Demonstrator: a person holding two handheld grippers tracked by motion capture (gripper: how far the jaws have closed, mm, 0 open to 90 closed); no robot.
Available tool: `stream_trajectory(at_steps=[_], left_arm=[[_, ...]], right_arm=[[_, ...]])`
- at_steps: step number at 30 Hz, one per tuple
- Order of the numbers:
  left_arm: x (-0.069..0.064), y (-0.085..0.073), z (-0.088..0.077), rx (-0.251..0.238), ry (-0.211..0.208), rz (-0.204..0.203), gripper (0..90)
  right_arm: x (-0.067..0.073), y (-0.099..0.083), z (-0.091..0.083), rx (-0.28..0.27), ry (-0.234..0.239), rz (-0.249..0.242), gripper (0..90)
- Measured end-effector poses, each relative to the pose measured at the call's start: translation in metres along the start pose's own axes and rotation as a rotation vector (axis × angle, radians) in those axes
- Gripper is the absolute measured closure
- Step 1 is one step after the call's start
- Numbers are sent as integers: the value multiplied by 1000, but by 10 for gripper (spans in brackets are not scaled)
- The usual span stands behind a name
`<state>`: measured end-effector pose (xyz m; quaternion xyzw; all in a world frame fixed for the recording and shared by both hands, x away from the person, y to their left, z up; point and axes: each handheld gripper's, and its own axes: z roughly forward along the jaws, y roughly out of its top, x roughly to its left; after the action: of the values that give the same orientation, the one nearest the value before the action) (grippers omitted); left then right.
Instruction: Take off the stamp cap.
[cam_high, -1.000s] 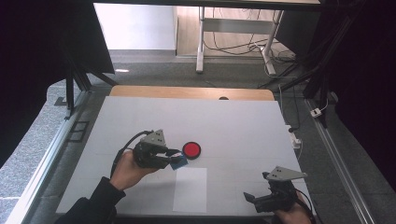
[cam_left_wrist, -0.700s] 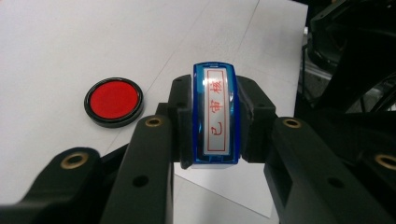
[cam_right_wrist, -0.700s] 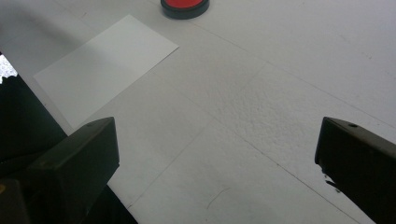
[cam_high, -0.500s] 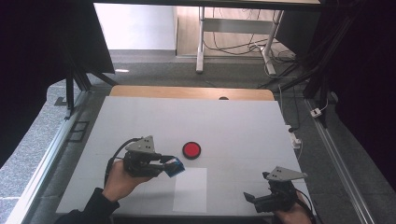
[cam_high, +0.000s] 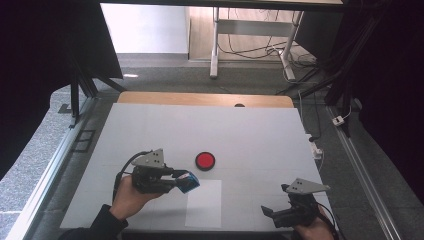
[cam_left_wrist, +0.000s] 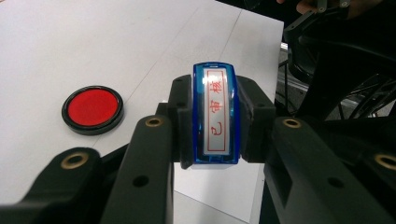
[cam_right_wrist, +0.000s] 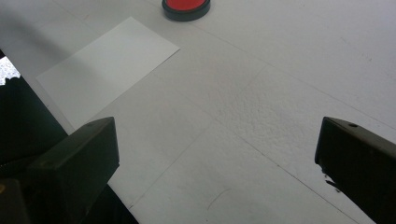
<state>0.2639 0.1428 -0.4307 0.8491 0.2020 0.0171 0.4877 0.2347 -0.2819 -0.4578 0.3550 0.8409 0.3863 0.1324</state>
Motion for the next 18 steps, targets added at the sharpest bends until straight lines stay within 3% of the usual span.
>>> stream_trajectory(at_steps=[18], left_arm=[[2,-2,0,-24,-19,6,702]], right_arm=[[7,8,0,-68,37,-39,0]])
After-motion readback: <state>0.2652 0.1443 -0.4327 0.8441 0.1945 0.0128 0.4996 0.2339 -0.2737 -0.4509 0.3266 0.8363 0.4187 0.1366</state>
